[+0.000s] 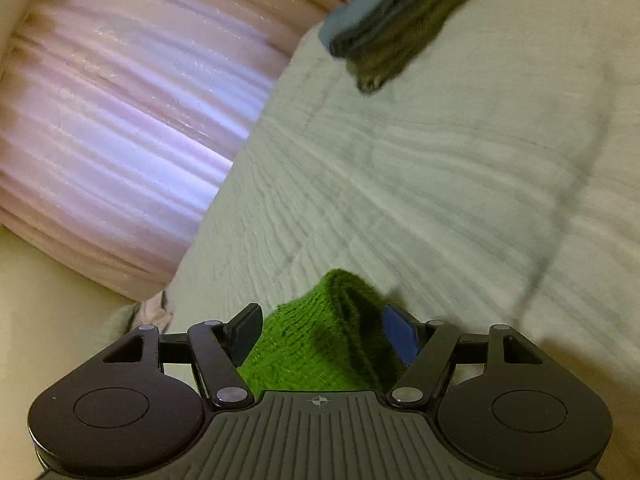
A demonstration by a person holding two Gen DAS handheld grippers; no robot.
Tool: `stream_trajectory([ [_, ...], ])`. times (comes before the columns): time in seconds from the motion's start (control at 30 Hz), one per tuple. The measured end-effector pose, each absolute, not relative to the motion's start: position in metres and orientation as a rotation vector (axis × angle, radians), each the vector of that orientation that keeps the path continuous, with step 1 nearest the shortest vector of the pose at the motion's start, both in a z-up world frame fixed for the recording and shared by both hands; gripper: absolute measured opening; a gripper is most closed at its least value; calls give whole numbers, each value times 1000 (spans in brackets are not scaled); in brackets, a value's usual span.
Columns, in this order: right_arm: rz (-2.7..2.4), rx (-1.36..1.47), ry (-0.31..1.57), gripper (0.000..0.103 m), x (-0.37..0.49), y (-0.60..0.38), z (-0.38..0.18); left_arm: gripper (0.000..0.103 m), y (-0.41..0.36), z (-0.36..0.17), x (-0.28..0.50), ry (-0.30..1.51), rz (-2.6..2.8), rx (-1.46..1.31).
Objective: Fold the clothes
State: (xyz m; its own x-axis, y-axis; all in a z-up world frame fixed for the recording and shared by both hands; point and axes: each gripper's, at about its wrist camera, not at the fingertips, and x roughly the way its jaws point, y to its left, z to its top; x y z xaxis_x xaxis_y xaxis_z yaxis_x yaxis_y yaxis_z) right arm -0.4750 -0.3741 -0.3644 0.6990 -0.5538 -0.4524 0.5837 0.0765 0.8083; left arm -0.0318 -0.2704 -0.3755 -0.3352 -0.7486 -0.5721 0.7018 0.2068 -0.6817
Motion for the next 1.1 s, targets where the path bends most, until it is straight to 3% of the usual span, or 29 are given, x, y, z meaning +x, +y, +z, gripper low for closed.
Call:
stream_trajectory([
  [0.03,-845,1253,29,24,-471,-378,-371,44,-279,-380,-33,1238,-1467,-43],
  [0.07,-854,1255,22,13,-471,-376,-375,37,-287,-386,-34,1264,-1463,-38],
  [0.1,-863,1256,16,13,-471,-374,-379,29,-291,-391,-34,1289,-1471,-45],
  [0.13,-872,1257,9,12,-472,-372,-383,12,-294,-396,-34,1306,-1478,-50],
  [0.2,-904,1200,15,11,-473,-359,-381,10,-292,-396,-37,1267,-1486,-28],
  [0.37,-1022,959,232,12,-443,-352,-373,12,-288,-397,-42,1169,-1506,26],
  [0.4,-1034,921,269,18,-437,-351,-366,12,-287,-397,-43,1150,-1509,37],
  [0.43,-1057,877,303,31,-432,-349,-359,14,-286,-398,-45,1130,-1512,47],
  [0.5,-1098,763,330,39,-424,-342,-341,17,-284,-397,-47,1088,-1517,70],
  [0.63,-1131,571,325,39,-410,-328,-315,20,-277,-367,-53,933,-1485,101],
  [0.77,-1063,543,385,39,-381,-335,-326,20,-289,-349,-69,869,-1558,119],
  [0.93,-1078,517,536,39,-357,-345,-369,20,-317,-375,-102,812,-1568,332],
  [1.1,-1085,562,463,39,-384,-325,-347,19,-301,-377,-99,783,-1572,310],
])
